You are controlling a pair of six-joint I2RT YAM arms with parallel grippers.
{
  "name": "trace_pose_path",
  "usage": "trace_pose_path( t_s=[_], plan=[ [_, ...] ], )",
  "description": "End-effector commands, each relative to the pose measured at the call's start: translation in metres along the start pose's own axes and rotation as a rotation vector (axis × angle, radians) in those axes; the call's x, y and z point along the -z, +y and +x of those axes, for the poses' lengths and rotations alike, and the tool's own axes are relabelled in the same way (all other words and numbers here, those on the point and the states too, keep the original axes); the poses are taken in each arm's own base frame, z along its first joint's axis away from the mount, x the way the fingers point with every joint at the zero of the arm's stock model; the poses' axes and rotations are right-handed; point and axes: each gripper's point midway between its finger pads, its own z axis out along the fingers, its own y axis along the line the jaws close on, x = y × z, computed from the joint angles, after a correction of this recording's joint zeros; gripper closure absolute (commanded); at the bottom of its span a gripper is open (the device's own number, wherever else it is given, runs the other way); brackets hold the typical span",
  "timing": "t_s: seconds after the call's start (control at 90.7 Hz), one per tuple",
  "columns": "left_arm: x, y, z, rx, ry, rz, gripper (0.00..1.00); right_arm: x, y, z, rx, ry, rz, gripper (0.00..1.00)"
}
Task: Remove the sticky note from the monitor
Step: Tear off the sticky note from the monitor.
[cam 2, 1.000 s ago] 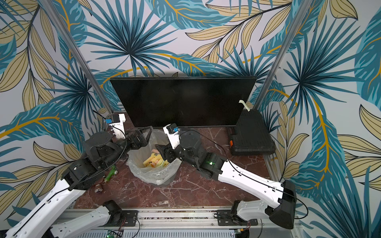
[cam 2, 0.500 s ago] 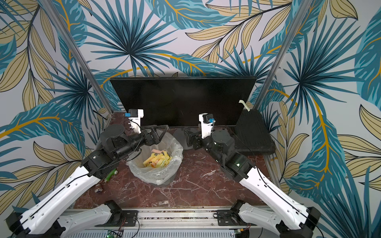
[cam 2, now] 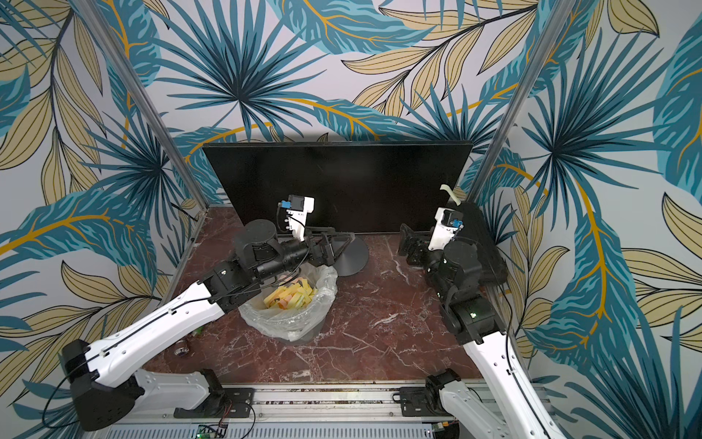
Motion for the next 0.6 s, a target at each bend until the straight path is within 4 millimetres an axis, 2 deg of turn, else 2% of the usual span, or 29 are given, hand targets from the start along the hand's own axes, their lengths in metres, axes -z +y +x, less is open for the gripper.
trace_pose_path(
  t_s=[0.0, 0.353, 0.441, 0.584],
  plan=[
    [-0.008, -0.023, -0.016, -0.043, -0.037, 0.078, 0.0, -0.001, -0.019, 0.007, -0.025, 0.013, 0.043, 0.13],
    [-0.04, -0.026, -0.014, -0.073, -0.01, 0.117, 0.0, -0.006, -0.076, -0.021, -0.059, -0.051, 0.185, 0.13],
    [-0.043, -0.026, -0.012, -0.085, -0.003, 0.118, 0.0, -0.011, -0.084, -0.027, -0.076, -0.059, 0.189, 0.14],
    [-0.048, -0.025, -0.011, -0.101, 0.007, 0.122, 0.0, -0.022, -0.087, -0.036, -0.073, -0.064, 0.176, 0.15]
  ],
)
